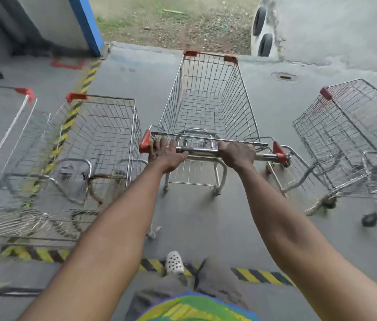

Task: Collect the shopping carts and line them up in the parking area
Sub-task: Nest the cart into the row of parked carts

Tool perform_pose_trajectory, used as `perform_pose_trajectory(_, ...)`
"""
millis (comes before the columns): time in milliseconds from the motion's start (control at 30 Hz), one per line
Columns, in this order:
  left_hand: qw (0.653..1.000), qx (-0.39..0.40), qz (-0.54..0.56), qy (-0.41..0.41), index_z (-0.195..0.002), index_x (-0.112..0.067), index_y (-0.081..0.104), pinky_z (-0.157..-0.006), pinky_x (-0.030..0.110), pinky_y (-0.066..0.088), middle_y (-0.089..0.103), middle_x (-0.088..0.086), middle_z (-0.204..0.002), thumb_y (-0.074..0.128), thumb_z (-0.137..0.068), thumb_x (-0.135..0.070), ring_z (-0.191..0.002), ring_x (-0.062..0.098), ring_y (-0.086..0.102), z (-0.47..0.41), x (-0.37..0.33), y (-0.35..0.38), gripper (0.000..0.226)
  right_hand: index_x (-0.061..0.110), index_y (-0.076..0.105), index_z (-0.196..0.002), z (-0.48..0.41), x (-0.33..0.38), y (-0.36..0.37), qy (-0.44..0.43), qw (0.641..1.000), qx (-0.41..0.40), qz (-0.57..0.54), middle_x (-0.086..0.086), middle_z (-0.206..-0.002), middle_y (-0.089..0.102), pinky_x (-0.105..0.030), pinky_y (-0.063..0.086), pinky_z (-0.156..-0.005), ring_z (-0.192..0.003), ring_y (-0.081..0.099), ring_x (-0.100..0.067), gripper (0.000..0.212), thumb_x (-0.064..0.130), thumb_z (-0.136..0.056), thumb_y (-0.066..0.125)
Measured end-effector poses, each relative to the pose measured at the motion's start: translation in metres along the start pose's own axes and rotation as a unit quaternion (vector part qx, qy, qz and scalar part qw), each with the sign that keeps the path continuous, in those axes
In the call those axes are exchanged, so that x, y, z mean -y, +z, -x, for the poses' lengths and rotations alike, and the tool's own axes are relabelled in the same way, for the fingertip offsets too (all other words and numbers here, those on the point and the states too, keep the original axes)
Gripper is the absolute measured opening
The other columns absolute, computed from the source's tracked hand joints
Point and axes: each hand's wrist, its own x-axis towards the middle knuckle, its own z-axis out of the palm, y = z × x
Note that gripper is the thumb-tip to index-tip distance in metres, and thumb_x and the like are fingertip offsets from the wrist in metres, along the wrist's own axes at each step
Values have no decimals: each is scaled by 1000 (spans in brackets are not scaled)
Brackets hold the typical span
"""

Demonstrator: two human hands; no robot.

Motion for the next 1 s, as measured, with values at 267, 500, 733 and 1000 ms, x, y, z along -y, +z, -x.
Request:
perform_pose_trajectory(267, 1000, -13, 1, 9, -162, -24, 0, -116, 55, -16, -19, 9, -167, 34, -102, -62, -151, 34, -24, 81, 10, 55, 79, 9, 70, -95, 89, -28, 21, 0, 1000, -26, 13, -21, -110, 70, -43, 40, -101, -98, 60, -31, 60, 52, -103, 29)
perform_pose_trajectory(500, 997, -30, -63, 36, -162, -24, -1, -121, 55, -15, -15, 11, -168, 24, -100, -70, -153, 33, -19, 147, 29, 109, 81, 8, 74, -101, 172, -59, 48, -4, 999, -44, 0, -20, -112, 71, -48, 34, -109, -108, 62, -33, 67, 54, -105, 25)
perform_pose_trajectory(733, 987, -56, -120, 88, -150, -27, 31, -120, 61, 17, 28, 10, -158, 15, -86, -83, -146, 35, 23, 197, 70, 149, 87, 5, 75, -81, 260, -70, 75, -10, 994, -112, -13, -14, -82, 64, -46, 26, -102, -85, 51, -25, 84, 64, -106, 20)
perform_pose_trajectory(1000, 986, -61, -123, 95, -146, -27, 37, -121, 61, 17, 33, 10, -156, 15, -85, -87, -147, 34, 24, 236, 89, 167, 89, 11, 79, -84, 296, -74, 98, -6, 995, -95, 0, -17, -88, 72, -48, 24, -102, -94, 60, -30, 91, 73, -102, 14)
